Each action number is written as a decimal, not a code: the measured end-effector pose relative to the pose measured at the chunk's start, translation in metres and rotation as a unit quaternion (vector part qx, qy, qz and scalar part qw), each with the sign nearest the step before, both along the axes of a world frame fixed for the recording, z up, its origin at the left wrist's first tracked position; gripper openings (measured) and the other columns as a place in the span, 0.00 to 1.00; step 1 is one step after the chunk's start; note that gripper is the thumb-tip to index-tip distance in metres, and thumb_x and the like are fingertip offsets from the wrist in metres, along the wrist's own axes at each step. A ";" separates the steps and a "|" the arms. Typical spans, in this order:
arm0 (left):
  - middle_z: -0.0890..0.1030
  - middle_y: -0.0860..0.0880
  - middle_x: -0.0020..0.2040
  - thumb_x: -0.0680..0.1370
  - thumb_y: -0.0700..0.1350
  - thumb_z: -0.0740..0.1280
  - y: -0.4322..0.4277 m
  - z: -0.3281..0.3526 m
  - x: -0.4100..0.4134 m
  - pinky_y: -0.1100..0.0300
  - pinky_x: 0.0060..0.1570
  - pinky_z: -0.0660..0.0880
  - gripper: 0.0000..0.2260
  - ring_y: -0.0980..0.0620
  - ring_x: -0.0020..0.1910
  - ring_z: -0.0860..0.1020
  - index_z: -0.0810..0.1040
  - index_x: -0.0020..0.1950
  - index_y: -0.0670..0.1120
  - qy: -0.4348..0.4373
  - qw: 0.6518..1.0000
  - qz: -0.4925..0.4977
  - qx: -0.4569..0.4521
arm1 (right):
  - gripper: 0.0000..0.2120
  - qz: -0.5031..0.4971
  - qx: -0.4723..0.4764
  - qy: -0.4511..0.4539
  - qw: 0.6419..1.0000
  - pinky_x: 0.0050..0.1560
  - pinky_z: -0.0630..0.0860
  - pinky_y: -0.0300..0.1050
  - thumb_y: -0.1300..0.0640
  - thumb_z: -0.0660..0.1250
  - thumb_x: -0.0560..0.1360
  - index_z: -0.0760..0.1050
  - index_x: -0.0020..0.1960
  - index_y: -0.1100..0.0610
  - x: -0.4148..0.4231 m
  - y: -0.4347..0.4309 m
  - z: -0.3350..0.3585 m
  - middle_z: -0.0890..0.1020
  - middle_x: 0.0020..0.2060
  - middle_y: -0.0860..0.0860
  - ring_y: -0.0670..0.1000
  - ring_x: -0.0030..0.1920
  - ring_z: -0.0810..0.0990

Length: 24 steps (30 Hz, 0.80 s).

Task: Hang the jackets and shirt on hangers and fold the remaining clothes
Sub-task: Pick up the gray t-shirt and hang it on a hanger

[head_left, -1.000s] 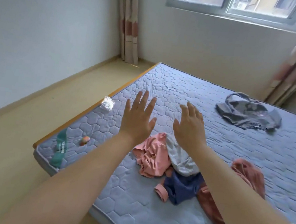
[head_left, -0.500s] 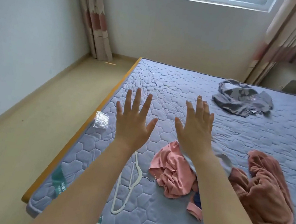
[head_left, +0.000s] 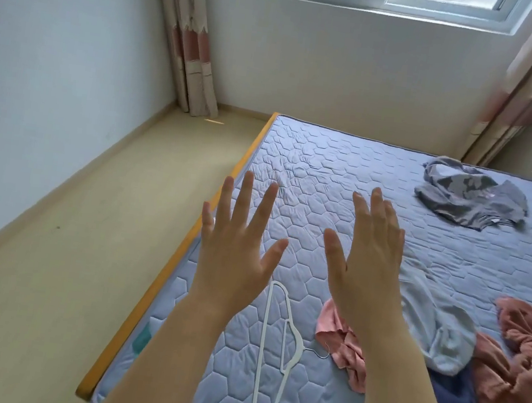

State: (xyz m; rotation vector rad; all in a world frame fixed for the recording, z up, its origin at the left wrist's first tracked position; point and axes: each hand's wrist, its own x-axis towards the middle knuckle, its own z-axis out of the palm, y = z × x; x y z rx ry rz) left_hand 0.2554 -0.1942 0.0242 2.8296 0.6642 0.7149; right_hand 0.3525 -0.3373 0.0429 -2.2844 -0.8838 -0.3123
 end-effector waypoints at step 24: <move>0.51 0.44 0.79 0.79 0.62 0.46 0.496 0.031 -0.338 0.39 0.69 0.47 0.30 0.41 0.77 0.49 0.49 0.79 0.53 0.031 0.989 0.081 0.123 | 0.32 0.089 0.013 -0.037 0.995 0.74 0.46 0.55 0.38 0.45 0.77 0.56 0.77 0.52 -0.323 0.522 0.014 0.55 0.77 0.53 0.54 0.77 0.49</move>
